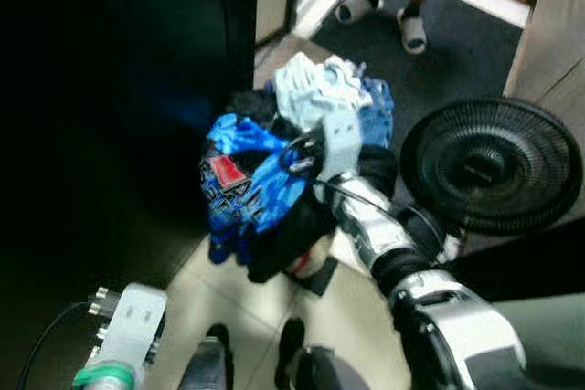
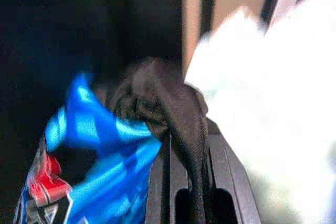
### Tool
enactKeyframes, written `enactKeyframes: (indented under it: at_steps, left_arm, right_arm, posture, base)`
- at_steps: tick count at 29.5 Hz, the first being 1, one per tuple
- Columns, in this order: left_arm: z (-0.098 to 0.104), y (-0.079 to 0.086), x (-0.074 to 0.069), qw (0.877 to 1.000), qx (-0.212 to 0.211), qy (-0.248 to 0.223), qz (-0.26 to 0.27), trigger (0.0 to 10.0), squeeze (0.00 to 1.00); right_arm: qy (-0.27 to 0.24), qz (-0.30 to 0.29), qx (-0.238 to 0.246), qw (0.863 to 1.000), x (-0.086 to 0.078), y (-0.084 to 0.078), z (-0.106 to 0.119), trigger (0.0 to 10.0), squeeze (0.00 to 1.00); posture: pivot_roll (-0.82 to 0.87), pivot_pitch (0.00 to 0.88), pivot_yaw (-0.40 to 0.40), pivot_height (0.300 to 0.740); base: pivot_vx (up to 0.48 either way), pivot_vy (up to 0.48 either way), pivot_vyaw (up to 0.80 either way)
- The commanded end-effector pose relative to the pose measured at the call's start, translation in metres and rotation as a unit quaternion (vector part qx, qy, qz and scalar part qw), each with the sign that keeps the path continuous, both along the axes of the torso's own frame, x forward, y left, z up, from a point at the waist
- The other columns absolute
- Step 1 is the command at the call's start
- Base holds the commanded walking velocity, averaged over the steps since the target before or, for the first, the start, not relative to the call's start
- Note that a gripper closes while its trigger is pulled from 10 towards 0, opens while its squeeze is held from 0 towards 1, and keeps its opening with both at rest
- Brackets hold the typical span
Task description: Clothes washing
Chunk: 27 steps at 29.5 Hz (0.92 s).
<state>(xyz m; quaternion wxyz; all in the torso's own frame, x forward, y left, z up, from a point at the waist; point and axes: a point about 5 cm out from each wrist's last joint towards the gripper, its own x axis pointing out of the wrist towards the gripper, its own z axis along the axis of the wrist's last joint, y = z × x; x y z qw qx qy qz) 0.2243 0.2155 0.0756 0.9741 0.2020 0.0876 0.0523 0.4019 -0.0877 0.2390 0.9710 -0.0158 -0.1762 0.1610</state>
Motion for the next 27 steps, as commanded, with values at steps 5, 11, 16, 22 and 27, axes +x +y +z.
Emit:
enactKeyframes:
  at_steps: [5,11,16,22,27]
  left_arm:
    - [-0.001,-0.005,0.016,1.000,-0.019,-0.002,-0.014,10.0,0.00]
    - [0.028,-0.017,0.044,0.997,-0.042,-0.053,-0.036,10.0,0.00]
    - [0.052,-0.025,0.058,0.992,-0.072,-0.087,-0.052,10.0,0.00]
    - [0.093,-0.033,0.064,0.978,-0.135,-0.140,-0.079,10.0,0.00]
    - [0.123,-0.036,0.069,0.967,-0.153,-0.185,-0.089,10.0,0.00]
  right_arm:
    - [-0.163,-0.089,0.026,0.982,-0.009,-0.053,0.072,10.0,0.00]
    - [-0.247,-0.168,0.004,0.954,-0.025,-0.097,0.117,10.0,0.00]
    - [-0.302,-0.234,0.001,0.924,-0.044,-0.129,0.146,10.0,0.00]
    - [-0.423,-0.330,0.032,0.843,-0.102,-0.162,0.190,10.0,0.00]
    - [-0.325,-0.307,-0.009,0.895,-0.076,-0.141,0.124,10.0,0.00]
  posture:
    - [0.18,0.159,-0.036,0.740]
    - [0.15,0.102,-0.026,0.740]
    - [0.14,0.082,-0.021,0.740]
    - [0.14,0.050,-0.001,0.740]
    - [0.16,0.021,-0.003,0.740]
  base:
    - [0.000,0.000,0.00]
    - [0.000,0.000,0.00]
    - [0.000,0.000,0.00]
    - [0.000,0.000,0.00]
    - [0.000,0.000,0.00]
